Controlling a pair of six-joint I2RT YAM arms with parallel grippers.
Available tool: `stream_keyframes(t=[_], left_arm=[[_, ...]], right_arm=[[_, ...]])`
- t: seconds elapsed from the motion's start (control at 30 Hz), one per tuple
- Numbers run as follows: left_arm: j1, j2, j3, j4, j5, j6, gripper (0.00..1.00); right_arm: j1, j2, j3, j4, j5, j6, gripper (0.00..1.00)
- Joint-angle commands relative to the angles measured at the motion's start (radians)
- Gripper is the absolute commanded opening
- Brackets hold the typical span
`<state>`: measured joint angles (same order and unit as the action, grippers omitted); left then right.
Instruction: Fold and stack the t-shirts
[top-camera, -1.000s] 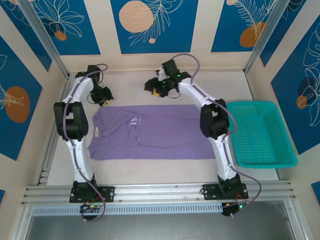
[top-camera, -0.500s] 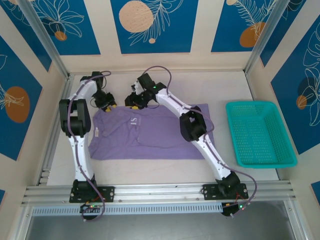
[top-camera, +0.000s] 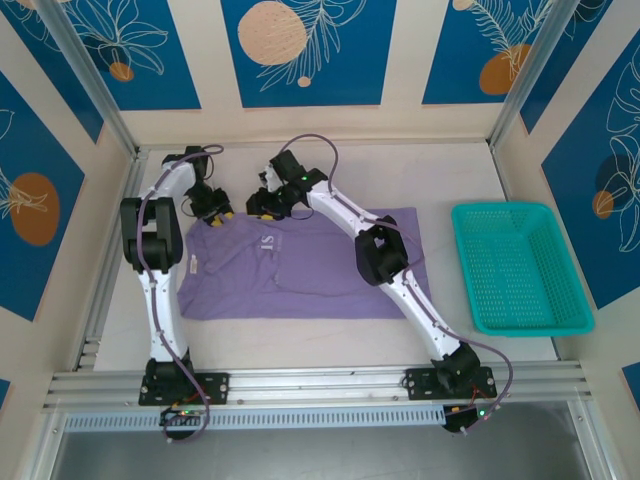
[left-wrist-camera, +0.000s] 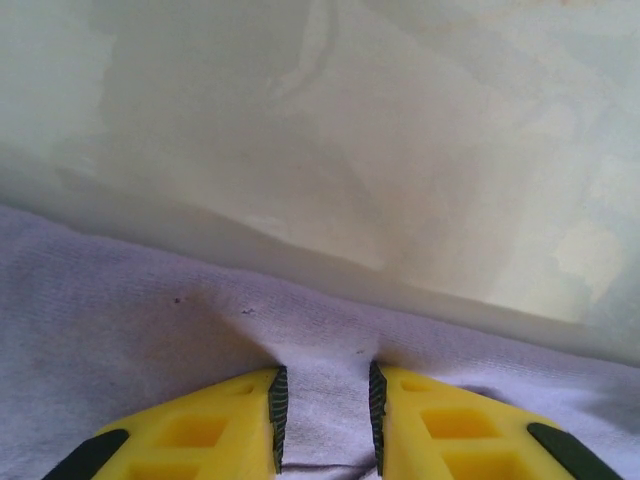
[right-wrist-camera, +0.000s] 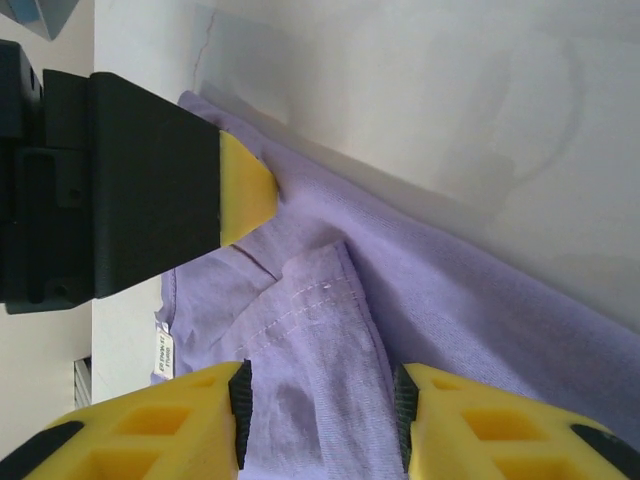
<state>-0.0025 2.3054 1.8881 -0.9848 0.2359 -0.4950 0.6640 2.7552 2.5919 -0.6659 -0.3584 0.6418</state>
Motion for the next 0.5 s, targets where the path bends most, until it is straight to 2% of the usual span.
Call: stream_keyframes(t=[0.0,0.37,0.47], left_arm=[[0.002,0.036,0.022,-0.026,0.006,0.015,0.30],[0.003,0.049,0.034,-0.025,0.020,0.009,0.29],[0.003,0.051,0.034,-0.022,0.025,0.006,0.29]], right_arm=[[0.018,0.026,0.030,-0.012,-0.018,-0.022,0.45],[0.037,0.021,0.016,-0.051,-0.024,-0.045,0.42],[0.039,0.020,0.022,-0.069,-0.026,-0.052,0.38]])
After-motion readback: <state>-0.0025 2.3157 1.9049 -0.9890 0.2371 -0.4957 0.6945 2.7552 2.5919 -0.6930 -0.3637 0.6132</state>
